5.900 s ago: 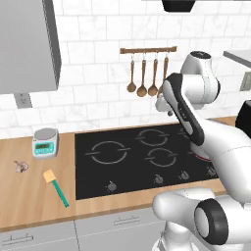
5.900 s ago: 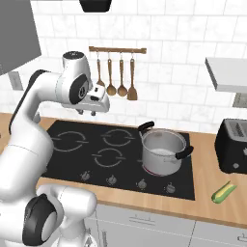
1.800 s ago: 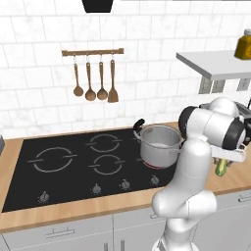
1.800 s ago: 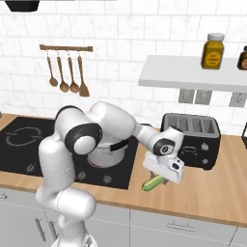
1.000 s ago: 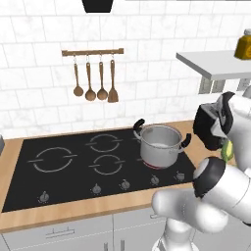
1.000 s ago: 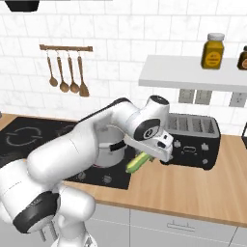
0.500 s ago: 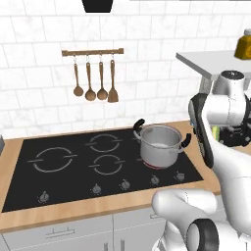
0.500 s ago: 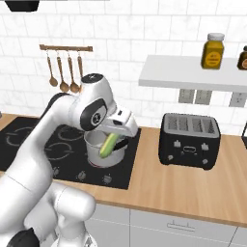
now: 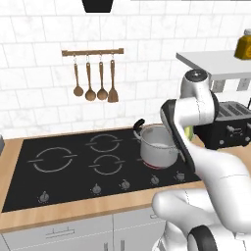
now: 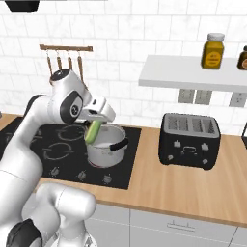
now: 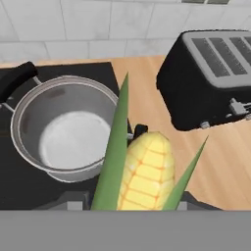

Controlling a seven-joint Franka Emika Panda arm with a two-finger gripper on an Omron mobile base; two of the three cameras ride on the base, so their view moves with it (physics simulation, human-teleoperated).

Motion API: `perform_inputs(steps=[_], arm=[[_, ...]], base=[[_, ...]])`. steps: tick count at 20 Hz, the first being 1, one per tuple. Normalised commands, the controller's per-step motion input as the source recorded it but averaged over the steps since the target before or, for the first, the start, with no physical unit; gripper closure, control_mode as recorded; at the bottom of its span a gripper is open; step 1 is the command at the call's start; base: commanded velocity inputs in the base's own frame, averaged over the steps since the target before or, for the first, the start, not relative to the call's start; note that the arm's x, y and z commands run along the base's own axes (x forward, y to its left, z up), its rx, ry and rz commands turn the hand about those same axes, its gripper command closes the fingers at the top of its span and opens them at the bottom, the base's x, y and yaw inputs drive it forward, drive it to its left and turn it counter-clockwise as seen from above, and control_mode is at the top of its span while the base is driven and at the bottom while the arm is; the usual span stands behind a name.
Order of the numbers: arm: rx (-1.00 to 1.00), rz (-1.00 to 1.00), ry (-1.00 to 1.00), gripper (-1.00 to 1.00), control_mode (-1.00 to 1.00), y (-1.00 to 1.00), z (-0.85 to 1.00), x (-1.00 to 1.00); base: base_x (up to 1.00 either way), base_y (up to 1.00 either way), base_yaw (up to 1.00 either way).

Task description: Put the corn and garlic in the pot. Retrieve the spatula and lightly stir the vegetables in the pot.

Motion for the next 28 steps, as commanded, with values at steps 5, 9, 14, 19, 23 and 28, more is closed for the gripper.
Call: perform_inputs(steps=[5, 9, 14, 19, 23, 28], arm=[[0.00, 0.00, -0.08, 1.00, -1.00, 0.44, -0.15, 0.59], [0.00, 0.00, 0.00, 1.00, -1.00, 0.43, -0.41, 0.57], [-0.03, 0.00, -0.05, 1.00, -1.00, 0.07, -0.54, 0.54], [-0.03, 0.00, -0.07, 1.00, -1.00, 0.00, -0.52, 0.51], [0.00, 0.00, -0.02, 1.00, -1.00, -0.02, -0.43, 0.47], [0.00, 0.00, -0.02, 1.00, -1.00, -0.19, -0.28, 0.32]], base=[[0.00, 0.00, 0.00], [0.00, 0.00, 0.00], [0.00, 0.00, 0.00], [0.00, 0.00, 0.00], [0.00, 0.00, 0.00], [0.00, 0.00, 0.00]])
